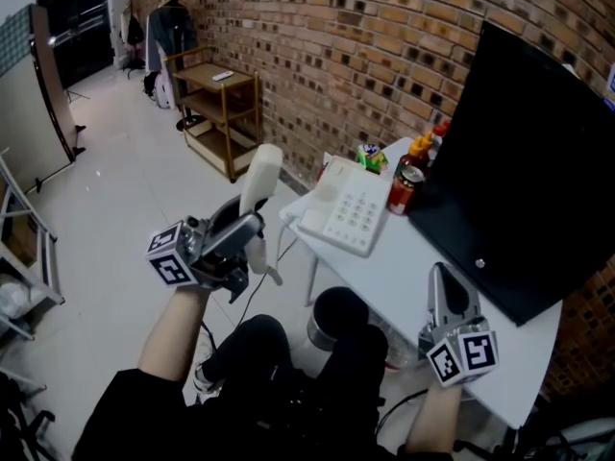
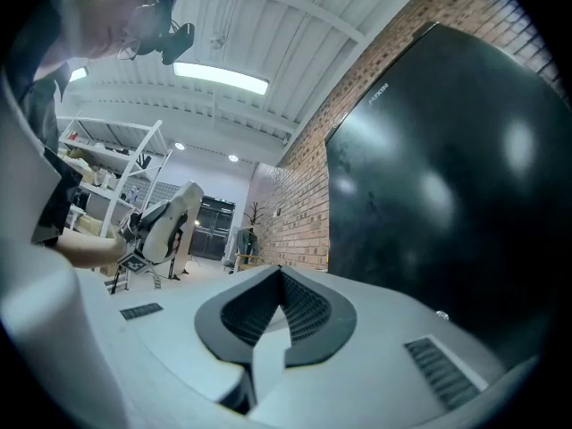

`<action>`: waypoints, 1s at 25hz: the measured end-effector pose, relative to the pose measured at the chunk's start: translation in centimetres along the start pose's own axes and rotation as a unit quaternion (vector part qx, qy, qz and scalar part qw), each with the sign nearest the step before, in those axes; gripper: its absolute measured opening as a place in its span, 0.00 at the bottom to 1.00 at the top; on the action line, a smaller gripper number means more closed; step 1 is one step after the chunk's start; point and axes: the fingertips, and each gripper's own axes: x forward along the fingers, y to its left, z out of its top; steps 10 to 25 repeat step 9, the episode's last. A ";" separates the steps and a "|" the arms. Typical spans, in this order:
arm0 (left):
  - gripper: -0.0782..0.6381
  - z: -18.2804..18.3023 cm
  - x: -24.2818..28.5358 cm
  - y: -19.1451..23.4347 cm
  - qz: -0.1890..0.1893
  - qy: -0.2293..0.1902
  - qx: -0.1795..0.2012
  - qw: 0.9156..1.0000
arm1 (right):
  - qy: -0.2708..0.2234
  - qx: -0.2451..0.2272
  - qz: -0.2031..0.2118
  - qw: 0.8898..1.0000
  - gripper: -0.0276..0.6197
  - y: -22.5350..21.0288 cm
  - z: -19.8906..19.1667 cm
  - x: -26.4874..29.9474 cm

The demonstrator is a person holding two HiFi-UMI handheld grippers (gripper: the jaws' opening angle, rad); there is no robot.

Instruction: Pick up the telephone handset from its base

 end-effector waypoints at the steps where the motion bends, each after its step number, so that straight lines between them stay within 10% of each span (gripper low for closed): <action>1: 0.42 -0.1 -0.1 0.0 0.002 -0.001 0.001 1.000 | 0.002 0.000 0.001 1.000 0.05 -0.1 -0.1 0.0; 25: 0.42 -0.4 -1.0 0.3 0.011 -0.006 -0.013 1.000 | 0.001 0.000 0.001 1.000 0.05 -0.2 -0.1 -0.4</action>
